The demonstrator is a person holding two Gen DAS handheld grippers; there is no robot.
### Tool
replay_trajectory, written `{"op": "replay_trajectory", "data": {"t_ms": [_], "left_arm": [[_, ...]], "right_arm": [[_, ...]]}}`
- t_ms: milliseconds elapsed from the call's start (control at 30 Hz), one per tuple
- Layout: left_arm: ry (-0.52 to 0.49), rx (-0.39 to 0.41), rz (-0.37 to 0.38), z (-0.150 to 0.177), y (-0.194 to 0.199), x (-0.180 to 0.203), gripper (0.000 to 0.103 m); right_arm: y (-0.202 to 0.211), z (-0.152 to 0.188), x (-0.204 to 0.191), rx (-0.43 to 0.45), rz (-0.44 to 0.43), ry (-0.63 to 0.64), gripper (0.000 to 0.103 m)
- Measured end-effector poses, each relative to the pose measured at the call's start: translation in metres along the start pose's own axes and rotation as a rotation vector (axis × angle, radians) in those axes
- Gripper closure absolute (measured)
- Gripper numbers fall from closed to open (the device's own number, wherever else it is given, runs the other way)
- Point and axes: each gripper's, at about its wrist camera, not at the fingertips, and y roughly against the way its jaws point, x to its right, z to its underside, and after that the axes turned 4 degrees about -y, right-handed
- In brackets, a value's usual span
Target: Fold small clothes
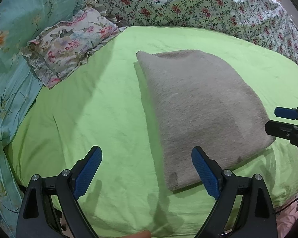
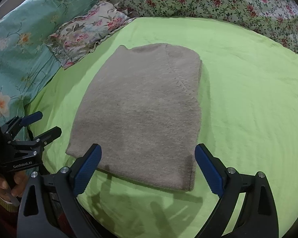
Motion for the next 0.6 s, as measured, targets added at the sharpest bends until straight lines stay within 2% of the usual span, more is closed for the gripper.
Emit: {"op": "replay_trajectory", "data": {"t_ms": [600], "left_arm": [[-0.012, 0.009, -0.016, -0.0020, 0.0018, 0.0034, 0.005]], "right_arm": [[-0.0006, -0.0036, 0.0005, 0.003, -0.005, -0.016, 0.008]]}}
